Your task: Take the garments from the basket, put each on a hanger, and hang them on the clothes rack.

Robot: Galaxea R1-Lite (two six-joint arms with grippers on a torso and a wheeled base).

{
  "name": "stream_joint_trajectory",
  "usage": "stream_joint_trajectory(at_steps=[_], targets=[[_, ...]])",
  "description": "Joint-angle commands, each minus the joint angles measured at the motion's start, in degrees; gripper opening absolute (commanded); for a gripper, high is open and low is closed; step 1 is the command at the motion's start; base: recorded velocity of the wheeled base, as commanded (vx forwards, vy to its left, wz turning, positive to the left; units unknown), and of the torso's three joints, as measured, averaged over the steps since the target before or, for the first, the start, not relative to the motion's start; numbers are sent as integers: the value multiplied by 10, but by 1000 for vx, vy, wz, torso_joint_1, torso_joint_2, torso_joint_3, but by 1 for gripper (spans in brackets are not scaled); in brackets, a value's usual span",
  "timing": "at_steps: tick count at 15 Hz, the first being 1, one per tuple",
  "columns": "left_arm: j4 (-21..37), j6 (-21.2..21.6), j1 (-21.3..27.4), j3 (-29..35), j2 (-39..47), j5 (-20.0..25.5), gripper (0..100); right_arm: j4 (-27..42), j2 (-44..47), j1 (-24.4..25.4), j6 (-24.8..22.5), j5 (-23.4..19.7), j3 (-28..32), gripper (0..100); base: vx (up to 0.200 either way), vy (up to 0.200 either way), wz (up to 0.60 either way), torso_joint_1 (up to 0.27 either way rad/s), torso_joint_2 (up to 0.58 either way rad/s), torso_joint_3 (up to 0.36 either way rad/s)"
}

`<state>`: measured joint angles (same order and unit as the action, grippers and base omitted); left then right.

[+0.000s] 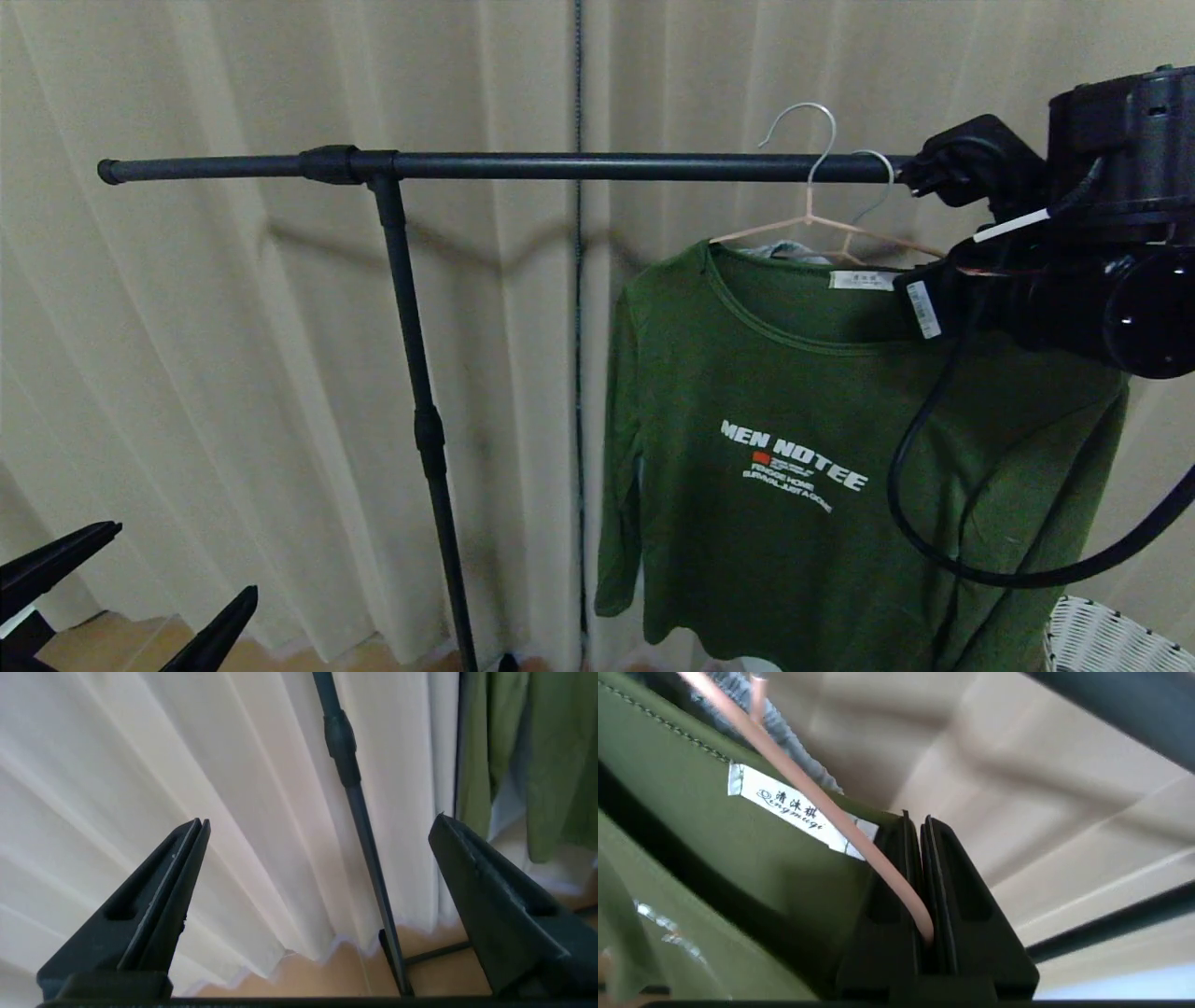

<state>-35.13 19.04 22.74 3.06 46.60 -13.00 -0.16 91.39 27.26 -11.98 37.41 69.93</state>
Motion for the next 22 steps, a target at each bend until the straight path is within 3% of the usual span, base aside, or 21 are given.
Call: stream_joint_trajectory(at_steps=[1,4,18,19,22], targets=[[0,0,0,0,0,0,100,2,31,22,-1,6,7,0,0,0,0,0,0,0],[0,2,0,-1,-2,1,100,2,37,41,-1,25,3,0,0,0,0,0,0,0],[1,6,0,0,-2,0,100,-1,75,44,1,20,4,0,0,0,0,0,0,0],[1,6,0,0,-2,0,100,-1,72,44,2,20,2,100,0,0,0,0,0,0],[1,6,0,2,-1,0,100,-8,42,55,27,0,-17,100,0,0,0,0,0,0]])
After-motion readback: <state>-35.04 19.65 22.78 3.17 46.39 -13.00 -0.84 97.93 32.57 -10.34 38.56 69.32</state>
